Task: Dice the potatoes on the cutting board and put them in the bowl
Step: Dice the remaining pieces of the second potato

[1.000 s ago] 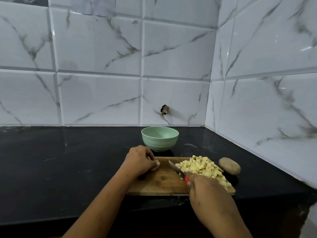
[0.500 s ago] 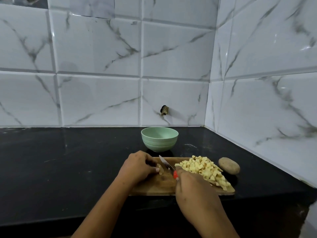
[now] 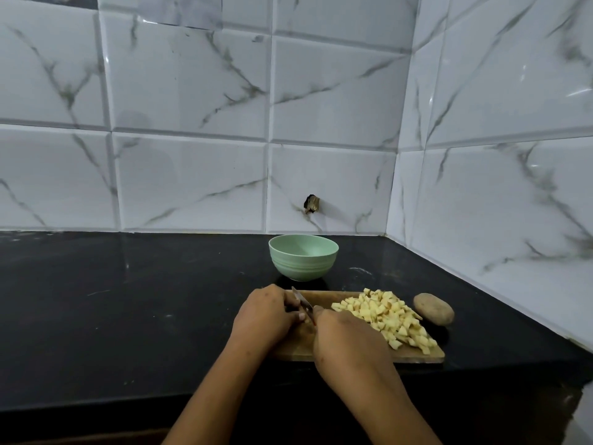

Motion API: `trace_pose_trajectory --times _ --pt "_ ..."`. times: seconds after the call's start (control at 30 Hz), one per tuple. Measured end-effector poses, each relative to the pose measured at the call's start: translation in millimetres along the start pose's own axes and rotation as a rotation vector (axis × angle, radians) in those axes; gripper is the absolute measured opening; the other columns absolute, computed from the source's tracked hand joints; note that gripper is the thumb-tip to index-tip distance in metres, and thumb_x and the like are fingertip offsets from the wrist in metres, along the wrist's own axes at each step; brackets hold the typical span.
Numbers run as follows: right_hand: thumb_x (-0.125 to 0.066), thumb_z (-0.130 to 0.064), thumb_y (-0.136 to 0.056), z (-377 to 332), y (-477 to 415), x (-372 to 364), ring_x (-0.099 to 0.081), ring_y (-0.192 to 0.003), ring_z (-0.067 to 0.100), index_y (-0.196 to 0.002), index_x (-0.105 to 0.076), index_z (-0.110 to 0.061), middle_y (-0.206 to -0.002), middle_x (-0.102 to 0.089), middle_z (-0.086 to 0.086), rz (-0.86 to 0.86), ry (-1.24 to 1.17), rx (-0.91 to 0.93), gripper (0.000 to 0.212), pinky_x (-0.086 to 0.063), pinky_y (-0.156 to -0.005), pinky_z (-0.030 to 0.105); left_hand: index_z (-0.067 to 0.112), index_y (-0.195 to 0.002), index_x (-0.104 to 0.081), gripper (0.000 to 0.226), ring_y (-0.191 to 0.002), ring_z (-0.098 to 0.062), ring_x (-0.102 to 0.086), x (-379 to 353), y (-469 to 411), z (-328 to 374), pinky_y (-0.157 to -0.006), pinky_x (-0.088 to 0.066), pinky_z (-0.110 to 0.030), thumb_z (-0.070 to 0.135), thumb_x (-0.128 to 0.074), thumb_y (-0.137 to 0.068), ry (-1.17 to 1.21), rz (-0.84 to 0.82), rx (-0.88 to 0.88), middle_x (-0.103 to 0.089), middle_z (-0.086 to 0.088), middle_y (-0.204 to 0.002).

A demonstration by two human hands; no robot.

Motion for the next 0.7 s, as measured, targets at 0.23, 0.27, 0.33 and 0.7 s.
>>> trace_pose_trajectory --times 0.23,0.27,0.33,0.7 --pt "-0.042 -0.013 -0.097 -6 -22 2 -0.062 -0.097 0.021 -0.117 -0.059 -0.018 -0.111 -0.064 0.004 -0.071 0.019 -0.003 0.026 -0.038 -0.067 0.03 0.028 -0.098 -0.075 0.016 -0.09 -0.012 -0.06 2 6 2 -0.079 -0.052 -0.031 0.03 -0.063 -0.088 -0.003 0.032 -0.001 -0.069 0.002 -0.099" --pt "-0.042 -0.013 -0.097 -6 -21 3 -0.062 -0.098 0.021 -0.118 -0.059 -0.018 -0.11 -0.064 0.004 -0.076 0.027 0.003 0.027 -0.038 -0.067 0.03 0.027 -0.098 -0.075 0.016 -0.09 -0.012 -0.06 3 7 2 -0.078 -0.051 -0.031 0.03 -0.064 -0.087 -0.002 0.039 0.002 -0.069 0.001 -0.099" --pt "-0.043 -0.013 -0.097 -5 -17 3 -0.061 -0.1 0.021 -0.124 -0.055 -0.019 -0.112 -0.063 0.004 -0.082 0.047 0.026 0.03 -0.039 -0.069 0.03 0.03 -0.098 -0.075 0.015 -0.09 -0.01 -0.058 2 7 2 -0.077 -0.05 -0.028 0.03 -0.064 -0.087 0.019 0.047 0.009 -0.068 0.005 -0.102" --pt "-0.04 -0.022 -0.1 13 40 6 -0.059 -0.106 0.016 -0.145 -0.032 -0.029 -0.122 -0.058 0.0 0.025 0.002 0.06 0.046 -0.042 -0.076 0.027 0.027 -0.102 -0.072 0.023 -0.09 -0.008 -0.056 -4 9 -6 -0.075 -0.046 -0.022 0.038 -0.069 -0.081 0.069 0.157 0.082 -0.065 0.006 -0.102"
Point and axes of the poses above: each hand's wrist, its own y-axis away from the middle knuckle, its own x-axis out of the back of the hand, z = x × y, the point moved 1 cm from there along -y, towards the middle knuckle
